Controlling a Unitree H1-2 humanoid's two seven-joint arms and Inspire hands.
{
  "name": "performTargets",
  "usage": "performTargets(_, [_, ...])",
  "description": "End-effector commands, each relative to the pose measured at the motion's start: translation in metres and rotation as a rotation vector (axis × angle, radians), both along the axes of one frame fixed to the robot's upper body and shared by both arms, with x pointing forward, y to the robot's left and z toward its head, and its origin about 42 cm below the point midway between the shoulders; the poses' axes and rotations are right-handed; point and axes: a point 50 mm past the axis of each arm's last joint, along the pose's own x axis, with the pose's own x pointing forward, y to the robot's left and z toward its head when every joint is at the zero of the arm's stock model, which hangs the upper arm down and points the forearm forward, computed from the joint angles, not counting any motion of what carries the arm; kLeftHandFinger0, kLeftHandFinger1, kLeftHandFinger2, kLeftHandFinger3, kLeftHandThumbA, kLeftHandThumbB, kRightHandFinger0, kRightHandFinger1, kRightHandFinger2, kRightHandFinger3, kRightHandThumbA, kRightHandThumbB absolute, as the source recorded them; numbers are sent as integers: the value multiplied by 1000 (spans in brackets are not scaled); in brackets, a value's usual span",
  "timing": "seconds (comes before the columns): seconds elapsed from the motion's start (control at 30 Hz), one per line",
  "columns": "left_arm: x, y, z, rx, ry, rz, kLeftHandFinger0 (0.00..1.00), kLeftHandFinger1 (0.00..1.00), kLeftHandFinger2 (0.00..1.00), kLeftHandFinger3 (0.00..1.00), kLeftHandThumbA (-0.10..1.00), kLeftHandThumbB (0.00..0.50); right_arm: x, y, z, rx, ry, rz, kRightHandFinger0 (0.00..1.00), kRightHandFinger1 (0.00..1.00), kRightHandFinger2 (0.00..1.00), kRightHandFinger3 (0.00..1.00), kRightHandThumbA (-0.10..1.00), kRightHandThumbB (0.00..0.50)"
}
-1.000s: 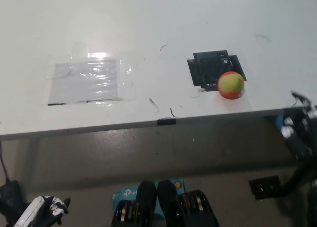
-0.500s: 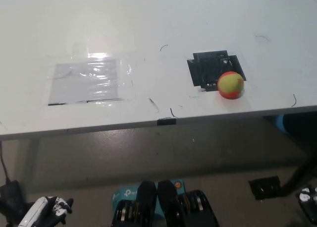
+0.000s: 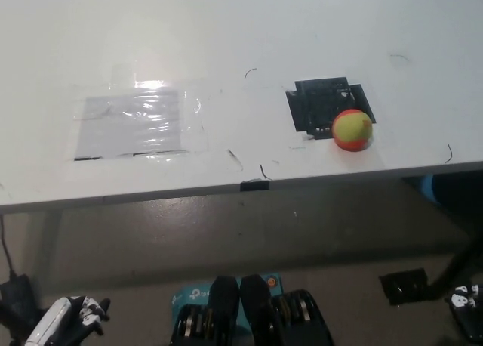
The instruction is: The robot uses right hand to squeeze a small tennis ball placed on the black area of the table
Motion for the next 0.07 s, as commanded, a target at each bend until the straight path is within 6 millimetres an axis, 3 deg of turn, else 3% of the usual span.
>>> performTargets(0.0, [4, 7, 13, 14, -45, 11, 40, 58, 260, 335, 619, 453, 2, -3, 8, -196, -71, 56, 0, 0, 232, 894, 64, 144])
performTargets(0.03, [4, 7, 13, 14, -45, 11, 40, 58, 260, 335, 619, 453, 2, -3, 8, -196, -71, 56, 0, 0, 232, 894, 64, 144])
